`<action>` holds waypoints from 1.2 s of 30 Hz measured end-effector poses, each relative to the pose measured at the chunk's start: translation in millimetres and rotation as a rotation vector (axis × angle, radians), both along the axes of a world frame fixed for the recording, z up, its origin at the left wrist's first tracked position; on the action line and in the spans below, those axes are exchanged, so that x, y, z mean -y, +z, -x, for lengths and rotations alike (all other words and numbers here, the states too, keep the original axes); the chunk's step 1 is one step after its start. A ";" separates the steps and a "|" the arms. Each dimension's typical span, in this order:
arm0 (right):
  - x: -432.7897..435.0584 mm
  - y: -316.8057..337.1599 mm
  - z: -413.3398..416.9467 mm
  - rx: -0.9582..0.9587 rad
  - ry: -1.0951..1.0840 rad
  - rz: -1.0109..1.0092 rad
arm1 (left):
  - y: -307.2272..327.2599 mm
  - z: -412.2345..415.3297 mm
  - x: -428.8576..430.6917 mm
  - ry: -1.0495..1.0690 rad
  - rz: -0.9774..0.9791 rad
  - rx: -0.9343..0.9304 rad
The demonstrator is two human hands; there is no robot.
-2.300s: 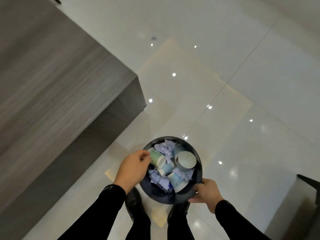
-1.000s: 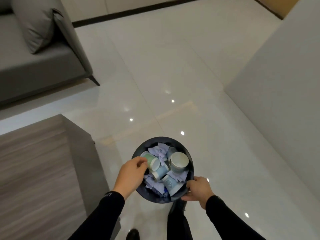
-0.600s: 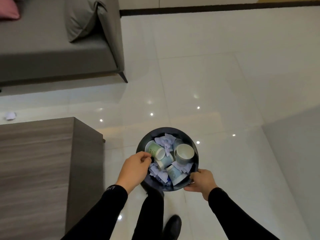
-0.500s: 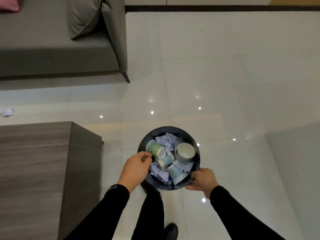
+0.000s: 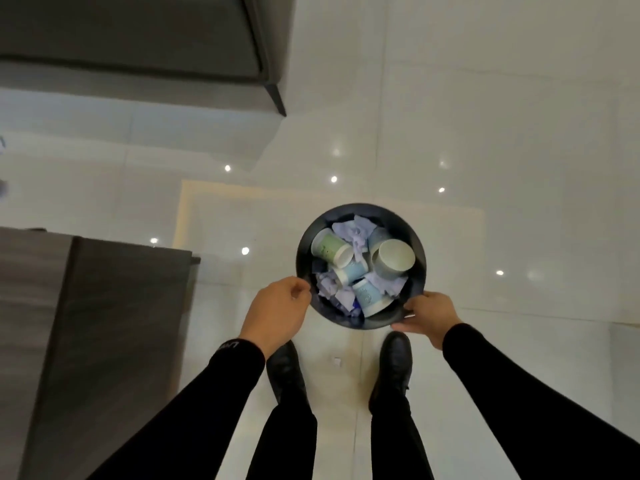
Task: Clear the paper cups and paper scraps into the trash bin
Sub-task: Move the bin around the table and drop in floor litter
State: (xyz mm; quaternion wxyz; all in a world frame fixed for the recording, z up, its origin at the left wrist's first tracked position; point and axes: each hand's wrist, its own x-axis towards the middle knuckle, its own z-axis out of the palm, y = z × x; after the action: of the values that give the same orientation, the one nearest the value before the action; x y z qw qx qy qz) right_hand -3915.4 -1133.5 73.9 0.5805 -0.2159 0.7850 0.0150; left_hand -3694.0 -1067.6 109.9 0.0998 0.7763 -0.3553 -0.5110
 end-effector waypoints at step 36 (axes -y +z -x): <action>15.7 -105.7 -54.2 0.182 0.896 0.417 | -252.3 83.6 -127.4 -0.137 -0.413 -0.090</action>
State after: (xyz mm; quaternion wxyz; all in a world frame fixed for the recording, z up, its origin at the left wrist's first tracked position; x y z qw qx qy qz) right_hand -3861.2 -1149.2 -31.8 0.5277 -0.6435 0.5476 0.0865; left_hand -3777.5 -940.2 -142.4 -0.0803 0.7309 -0.2902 -0.6125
